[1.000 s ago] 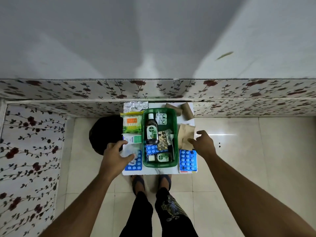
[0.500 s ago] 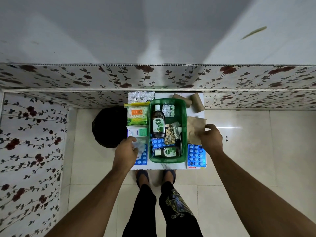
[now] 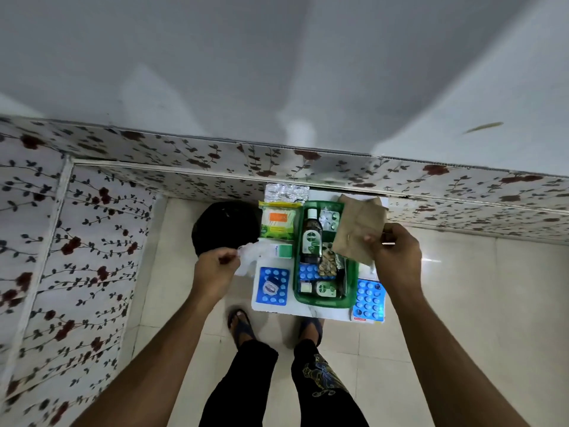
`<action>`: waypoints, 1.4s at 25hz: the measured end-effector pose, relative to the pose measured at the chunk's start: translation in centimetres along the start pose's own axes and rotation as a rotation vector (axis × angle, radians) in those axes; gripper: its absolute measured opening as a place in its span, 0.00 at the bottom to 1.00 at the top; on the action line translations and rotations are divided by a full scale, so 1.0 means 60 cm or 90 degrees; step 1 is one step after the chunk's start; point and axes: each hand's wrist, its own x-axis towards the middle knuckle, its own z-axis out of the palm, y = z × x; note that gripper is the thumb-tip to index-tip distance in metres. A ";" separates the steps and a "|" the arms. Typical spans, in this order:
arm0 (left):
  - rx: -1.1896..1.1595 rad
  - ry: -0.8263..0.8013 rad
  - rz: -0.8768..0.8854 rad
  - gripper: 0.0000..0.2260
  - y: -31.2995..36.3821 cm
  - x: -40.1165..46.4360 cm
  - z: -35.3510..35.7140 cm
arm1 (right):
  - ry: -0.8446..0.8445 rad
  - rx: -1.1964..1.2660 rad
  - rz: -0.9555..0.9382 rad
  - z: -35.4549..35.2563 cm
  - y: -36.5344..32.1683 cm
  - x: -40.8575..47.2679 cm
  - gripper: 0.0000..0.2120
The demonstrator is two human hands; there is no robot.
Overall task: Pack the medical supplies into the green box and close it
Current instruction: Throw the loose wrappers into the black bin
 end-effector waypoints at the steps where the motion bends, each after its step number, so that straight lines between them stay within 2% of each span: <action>1: -0.037 0.009 -0.018 0.07 -0.005 0.014 -0.026 | -0.038 -0.002 -0.015 0.036 -0.025 -0.012 0.04; 5: -0.118 0.043 -0.080 0.08 -0.067 0.101 -0.095 | -0.155 -0.061 -0.069 0.218 -0.077 -0.045 0.03; 10: -0.160 0.048 -0.129 0.08 -0.230 0.302 -0.095 | -0.168 -0.228 -0.147 0.533 -0.047 -0.030 0.05; 14: -0.135 0.005 -0.147 0.09 -0.366 0.448 -0.025 | -0.189 -0.304 -0.043 0.744 0.058 0.020 0.09; 17: -0.150 -0.016 -0.175 0.13 -0.434 0.514 0.017 | -0.178 -0.322 -0.009 0.823 0.125 0.052 0.17; 19: -0.174 -0.051 -0.196 0.16 -0.460 0.542 0.032 | -0.184 -0.337 0.002 0.858 0.161 0.072 0.18; 22: -0.201 -0.127 -0.179 0.14 -0.471 0.551 0.036 | -0.213 -0.379 -0.002 0.877 0.188 0.086 0.13; 24: -0.180 -0.131 -0.173 0.19 -0.476 0.546 0.025 | -0.225 -0.379 -0.013 0.872 0.182 0.077 0.11; 26: -0.157 -0.109 -0.174 0.17 -0.466 0.526 0.005 | -0.217 -0.370 -0.023 0.845 0.159 0.061 0.12; 29: -0.151 -0.098 -0.171 0.09 -0.404 0.459 -0.032 | -0.210 -0.354 -0.052 0.772 0.099 0.032 0.14; 33: -0.112 -0.101 -0.109 0.06 -0.281 0.319 -0.080 | -0.214 -0.328 -0.122 0.616 -0.009 -0.036 0.14; 35: -0.092 -0.116 -0.088 0.09 -0.222 0.248 -0.080 | -0.196 -0.296 -0.178 0.518 -0.036 -0.066 0.14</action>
